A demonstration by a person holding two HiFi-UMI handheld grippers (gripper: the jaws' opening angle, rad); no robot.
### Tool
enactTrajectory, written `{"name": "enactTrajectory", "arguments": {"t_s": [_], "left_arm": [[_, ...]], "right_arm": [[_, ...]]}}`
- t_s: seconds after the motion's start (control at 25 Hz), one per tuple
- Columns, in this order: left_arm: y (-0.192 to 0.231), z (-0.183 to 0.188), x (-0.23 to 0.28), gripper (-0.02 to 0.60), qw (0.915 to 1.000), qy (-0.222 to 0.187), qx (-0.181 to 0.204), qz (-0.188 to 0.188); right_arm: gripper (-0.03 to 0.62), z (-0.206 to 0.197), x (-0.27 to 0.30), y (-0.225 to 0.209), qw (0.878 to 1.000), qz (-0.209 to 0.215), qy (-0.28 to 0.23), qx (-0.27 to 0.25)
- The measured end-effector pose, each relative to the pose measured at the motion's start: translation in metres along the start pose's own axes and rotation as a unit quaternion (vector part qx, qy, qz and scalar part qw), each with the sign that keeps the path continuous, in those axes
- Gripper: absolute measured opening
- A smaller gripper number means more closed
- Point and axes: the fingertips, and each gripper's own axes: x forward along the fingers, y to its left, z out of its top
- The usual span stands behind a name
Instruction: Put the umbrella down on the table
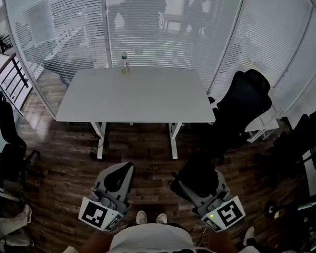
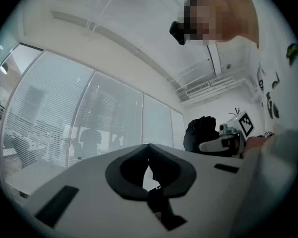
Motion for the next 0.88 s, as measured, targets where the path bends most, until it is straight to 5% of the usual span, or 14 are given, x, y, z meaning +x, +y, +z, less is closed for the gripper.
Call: {"name": "enactTrajectory", "arguments": {"t_s": [0.88], "left_arm": [[0.052,-0.014,-0.020,0.011,0.9998,0.005,-0.017,-0.004]], "right_arm": [[0.256,-0.008,0.056,0.025,1.000,0.010,0.000,0.009]]}}
